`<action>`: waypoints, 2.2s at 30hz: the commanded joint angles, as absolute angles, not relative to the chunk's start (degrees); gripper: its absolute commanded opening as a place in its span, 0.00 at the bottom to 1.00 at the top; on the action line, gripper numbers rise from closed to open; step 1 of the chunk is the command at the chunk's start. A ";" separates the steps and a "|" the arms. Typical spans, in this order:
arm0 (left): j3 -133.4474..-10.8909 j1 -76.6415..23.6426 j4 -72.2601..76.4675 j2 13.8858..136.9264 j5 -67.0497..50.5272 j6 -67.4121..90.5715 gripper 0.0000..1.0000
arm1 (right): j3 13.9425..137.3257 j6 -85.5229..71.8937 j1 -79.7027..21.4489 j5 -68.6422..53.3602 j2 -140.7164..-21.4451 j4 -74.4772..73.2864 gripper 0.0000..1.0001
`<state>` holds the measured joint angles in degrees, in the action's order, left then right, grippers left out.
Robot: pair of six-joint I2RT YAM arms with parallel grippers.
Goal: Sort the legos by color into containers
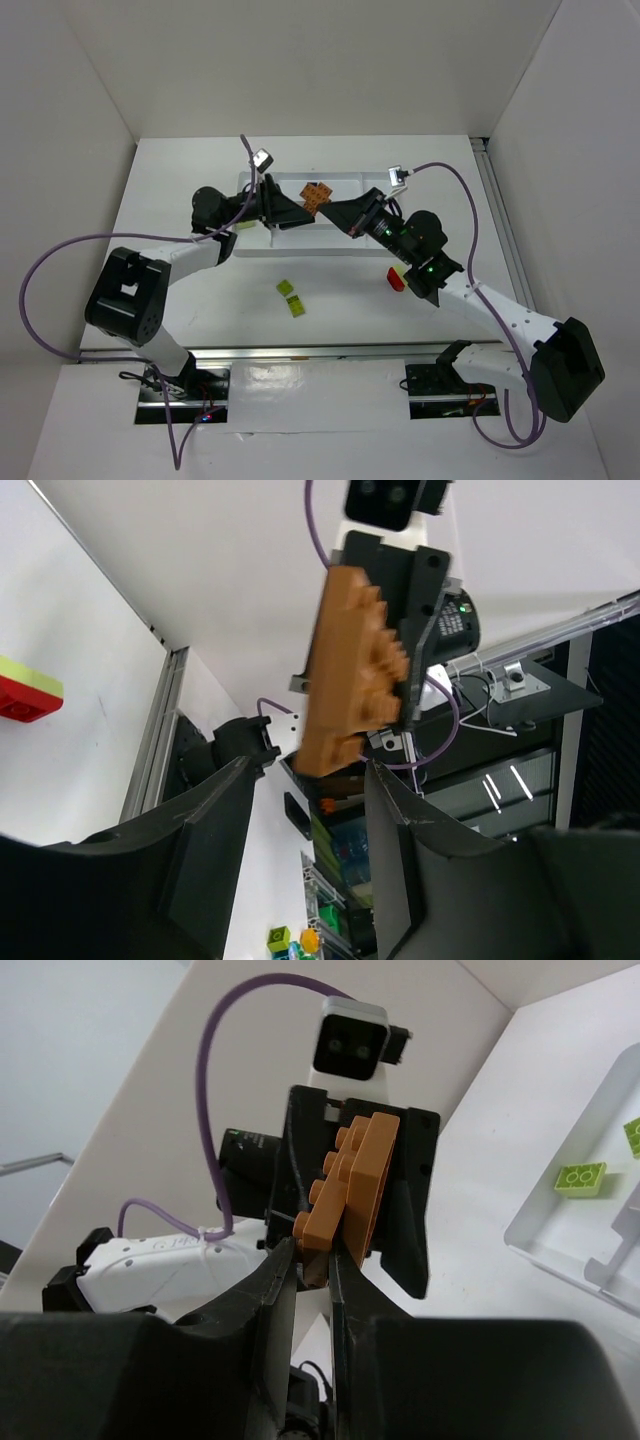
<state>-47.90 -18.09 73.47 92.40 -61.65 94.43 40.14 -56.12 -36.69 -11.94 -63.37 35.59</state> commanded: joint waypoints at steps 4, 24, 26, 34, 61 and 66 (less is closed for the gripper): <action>-50.27 -17.67 105.64 88.24 -61.70 93.08 0.59 | 39.55 -56.25 -36.30 -12.57 -63.46 38.06 0.12; -51.50 -17.67 105.64 91.49 -60.12 93.60 0.37 | 39.02 -57.30 -36.30 -14.15 -63.98 39.64 0.12; -51.50 -17.14 105.64 91.49 -59.60 93.60 0.37 | 39.02 -57.30 -36.30 -14.15 -63.98 39.64 0.12; -52.73 -17.14 105.64 92.11 -59.59 94.13 0.37 | 38.50 -57.83 -36.30 -14.68 -64.51 40.17 0.12; -49.39 -13.01 79.21 100.80 -62.66 79.37 0.00 | 50.62 -40.61 -36.30 -0.10 -55.63 15.31 0.12; -54.12 -13.01 59.57 102.84 -61.09 69.73 0.00 | 52.03 -39.29 -36.30 15.68 -53.44 -3.64 0.12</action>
<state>-48.99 -13.06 67.75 103.81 -61.34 80.34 50.19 -42.19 -36.23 3.16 -54.92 11.88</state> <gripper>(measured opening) 0.268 0.219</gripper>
